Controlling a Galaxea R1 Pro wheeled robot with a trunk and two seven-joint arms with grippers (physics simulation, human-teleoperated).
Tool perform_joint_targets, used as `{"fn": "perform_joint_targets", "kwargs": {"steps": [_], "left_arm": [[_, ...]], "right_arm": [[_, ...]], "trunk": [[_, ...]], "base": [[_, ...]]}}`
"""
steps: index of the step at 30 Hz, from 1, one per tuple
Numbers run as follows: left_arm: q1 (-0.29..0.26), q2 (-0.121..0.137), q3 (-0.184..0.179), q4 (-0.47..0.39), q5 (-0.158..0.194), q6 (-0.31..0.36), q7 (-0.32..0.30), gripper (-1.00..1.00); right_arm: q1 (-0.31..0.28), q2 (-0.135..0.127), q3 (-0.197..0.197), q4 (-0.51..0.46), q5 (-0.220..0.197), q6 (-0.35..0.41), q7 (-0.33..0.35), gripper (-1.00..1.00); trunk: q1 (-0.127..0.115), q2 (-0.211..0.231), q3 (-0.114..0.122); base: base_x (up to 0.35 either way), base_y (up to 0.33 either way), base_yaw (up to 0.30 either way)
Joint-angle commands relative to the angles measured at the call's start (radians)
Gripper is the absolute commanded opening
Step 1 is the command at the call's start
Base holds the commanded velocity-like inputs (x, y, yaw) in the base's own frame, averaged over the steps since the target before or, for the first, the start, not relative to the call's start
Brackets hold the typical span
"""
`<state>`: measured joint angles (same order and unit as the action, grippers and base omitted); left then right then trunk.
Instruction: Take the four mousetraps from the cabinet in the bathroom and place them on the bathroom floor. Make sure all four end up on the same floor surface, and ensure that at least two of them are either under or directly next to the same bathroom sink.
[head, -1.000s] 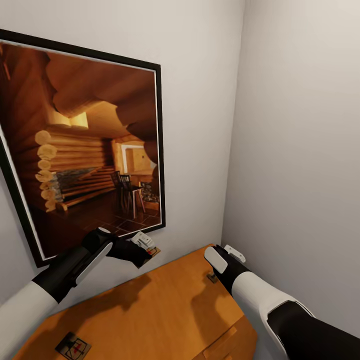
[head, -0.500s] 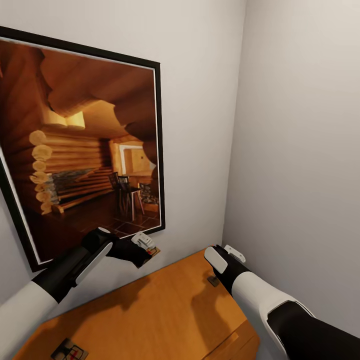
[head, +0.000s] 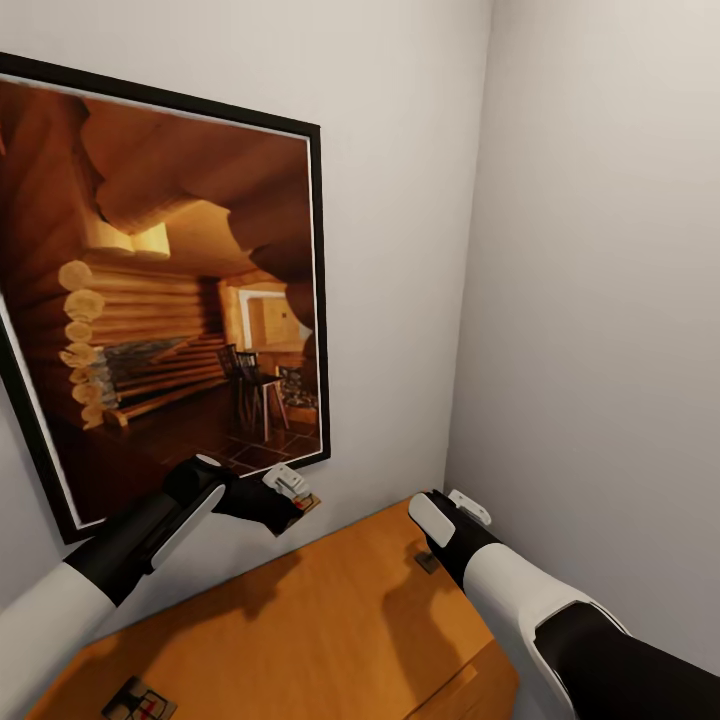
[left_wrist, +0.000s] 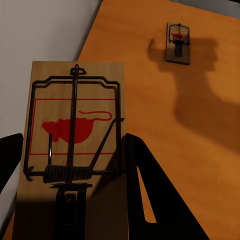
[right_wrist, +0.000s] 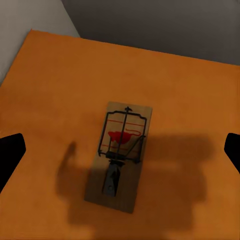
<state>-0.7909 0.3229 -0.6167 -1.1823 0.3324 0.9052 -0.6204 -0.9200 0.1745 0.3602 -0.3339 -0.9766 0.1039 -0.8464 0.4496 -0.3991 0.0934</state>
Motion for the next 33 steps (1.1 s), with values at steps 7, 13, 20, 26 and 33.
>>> {"fn": "perform_joint_targets", "kwargs": {"steps": [7, 13, 20, 26, 33], "left_arm": [[-0.001, 0.001, -0.002, -0.001, -0.001, 0.003, -0.001, -1.00], [-0.001, 0.001, -0.002, 0.000, -0.001, 0.002, -0.001, -1.00], [-0.001, -0.002, -0.002, 0.000, -0.001, 0.002, -0.001, -1.00], [-0.001, -0.002, -0.002, 0.000, -0.001, 0.001, -0.001, -1.00], [-0.001, -0.002, -0.002, 0.000, -0.001, 0.003, -0.001, -1.00]], "right_arm": [[-0.001, 0.000, 0.004, 0.000, 0.002, 0.010, -0.006, 1.00], [-0.001, 0.000, 0.003, 0.000, 0.002, 0.010, -0.005, 1.00], [-0.001, 0.000, 0.003, 0.000, 0.002, 0.013, -0.005, 1.00], [-0.001, 0.000, 0.003, 0.000, 0.001, 0.013, -0.004, 1.00], [-0.001, 0.000, 0.003, 0.000, 0.001, 0.014, -0.005, 1.00]], "trunk": [[0.000, -0.001, -0.001], [0.000, -0.001, -0.001], [0.000, -0.001, -0.001], [0.012, -0.022, -0.010], [0.039, -0.071, -0.032]], "base": [[0.000, 0.000, 0.000], [0.000, 0.000, 0.000], [0.000, 0.000, 0.000], [0.000, 0.000, 0.000], [0.000, 0.000, 0.000]]}}
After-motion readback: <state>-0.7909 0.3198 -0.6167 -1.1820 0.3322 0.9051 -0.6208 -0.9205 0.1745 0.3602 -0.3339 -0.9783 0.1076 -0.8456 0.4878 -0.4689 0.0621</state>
